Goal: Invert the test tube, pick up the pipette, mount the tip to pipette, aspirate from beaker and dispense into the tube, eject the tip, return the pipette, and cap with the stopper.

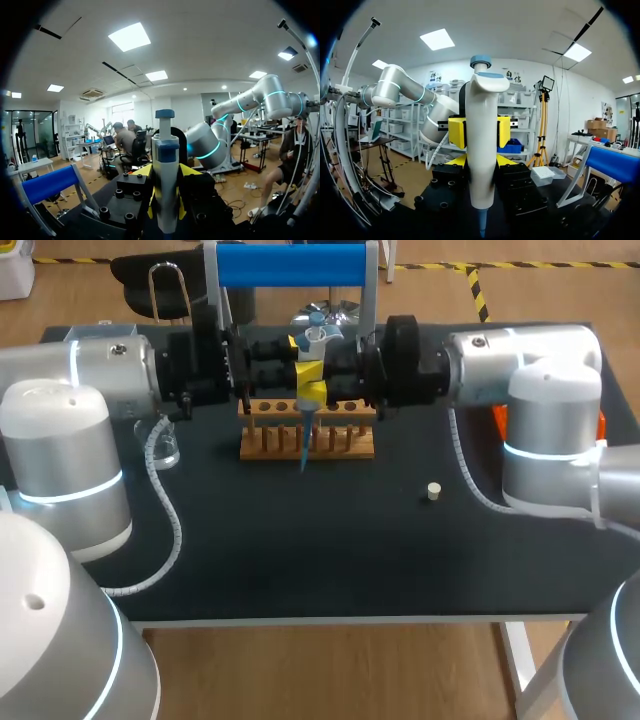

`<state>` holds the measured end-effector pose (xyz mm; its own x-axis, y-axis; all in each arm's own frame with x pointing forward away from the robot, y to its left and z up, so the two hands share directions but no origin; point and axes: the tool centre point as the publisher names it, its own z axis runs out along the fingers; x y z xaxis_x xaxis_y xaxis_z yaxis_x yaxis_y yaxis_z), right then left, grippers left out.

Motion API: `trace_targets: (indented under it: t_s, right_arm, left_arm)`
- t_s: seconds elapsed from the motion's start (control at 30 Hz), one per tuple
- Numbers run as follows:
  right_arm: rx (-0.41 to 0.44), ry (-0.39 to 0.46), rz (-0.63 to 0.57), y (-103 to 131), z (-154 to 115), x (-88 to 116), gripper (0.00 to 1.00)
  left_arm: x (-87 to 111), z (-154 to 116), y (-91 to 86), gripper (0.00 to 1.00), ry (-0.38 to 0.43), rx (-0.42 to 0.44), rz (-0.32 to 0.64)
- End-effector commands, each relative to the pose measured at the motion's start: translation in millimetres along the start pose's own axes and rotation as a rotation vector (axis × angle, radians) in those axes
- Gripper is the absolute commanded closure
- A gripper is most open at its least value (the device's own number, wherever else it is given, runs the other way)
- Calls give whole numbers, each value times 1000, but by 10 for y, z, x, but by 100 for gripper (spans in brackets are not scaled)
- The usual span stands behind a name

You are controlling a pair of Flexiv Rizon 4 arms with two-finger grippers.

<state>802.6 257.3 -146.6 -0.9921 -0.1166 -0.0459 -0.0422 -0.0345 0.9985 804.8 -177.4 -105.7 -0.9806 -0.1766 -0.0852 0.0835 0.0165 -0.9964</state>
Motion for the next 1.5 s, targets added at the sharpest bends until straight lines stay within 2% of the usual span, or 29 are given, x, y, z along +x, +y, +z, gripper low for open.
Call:
trace_targets:
  t_s: [0.03,0.1,0.13,0.17,0.43,0.6,1.07,1.37,1.5]
  right_arm:
    - [2,5,1,6,8,0,100]
    - [1,5,1,10,10,1,100]
    - [0,4,0,13,10,1,100]
    - [-1,3,-1,16,9,0,100]
    - [4,9,-8,28,-50,-10,100]
    - [28,48,-13,22,-188,-16,100]
    - [48,175,-40,102,-859,-152,100]
    - [58,157,-48,101,-1363,-245,100]
    - [55,153,-46,99,-1392,-252,100]
  left_arm:
    - [-5,6,1,100,-3,3,2]
    - [-5,6,1,100,-3,3,2]
    - [-5,6,1,96,-3,3,2]
    - [-5,6,1,0,-3,3,2]
    - [-5,6,1,0,-3,3,2]
    - [-5,6,1,0,-3,3,2]
    - [-5,6,1,0,-3,3,2]
    - [-5,6,1,0,-3,3,2]
    - [-5,6,1,0,-3,3,2]
